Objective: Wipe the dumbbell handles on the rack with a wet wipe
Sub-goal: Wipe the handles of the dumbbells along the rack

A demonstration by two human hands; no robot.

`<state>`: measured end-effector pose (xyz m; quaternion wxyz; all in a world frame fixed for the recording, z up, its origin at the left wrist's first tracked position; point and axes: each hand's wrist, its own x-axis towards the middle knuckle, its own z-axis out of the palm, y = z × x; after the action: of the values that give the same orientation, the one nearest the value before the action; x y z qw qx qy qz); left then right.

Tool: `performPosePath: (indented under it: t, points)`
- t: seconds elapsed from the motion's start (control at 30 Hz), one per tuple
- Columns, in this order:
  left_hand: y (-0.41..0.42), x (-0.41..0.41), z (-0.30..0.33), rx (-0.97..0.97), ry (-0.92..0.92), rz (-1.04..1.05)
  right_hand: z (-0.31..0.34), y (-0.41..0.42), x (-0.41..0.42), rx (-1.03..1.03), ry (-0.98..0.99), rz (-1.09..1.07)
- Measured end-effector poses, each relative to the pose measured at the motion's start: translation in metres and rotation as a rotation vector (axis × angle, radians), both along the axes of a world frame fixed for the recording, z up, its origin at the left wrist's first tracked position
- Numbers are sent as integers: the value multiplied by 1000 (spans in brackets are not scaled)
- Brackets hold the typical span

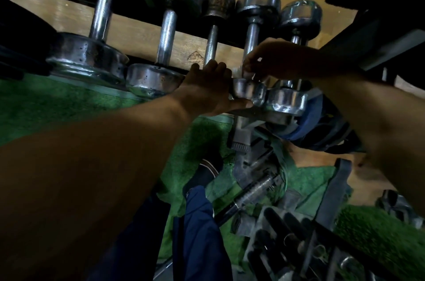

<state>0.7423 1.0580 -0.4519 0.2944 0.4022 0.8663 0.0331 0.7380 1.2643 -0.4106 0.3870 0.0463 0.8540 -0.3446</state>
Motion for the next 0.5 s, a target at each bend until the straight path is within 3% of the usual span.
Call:
performPosePath:
  t: [0.2, 0.37, 0.47, 0.5]
  points:
    - [0, 3, -7, 17, 28, 25, 18, 29, 22, 83, 22, -77]
    - [-1, 20, -2, 229, 136, 74, 23, 53, 49, 230, 337, -175]
    - [17, 32, 5, 345, 183, 33, 23, 64, 64, 217, 402, -194]
    - [24, 34, 6, 302, 181, 1, 21, 66, 67, 220, 403, -169]
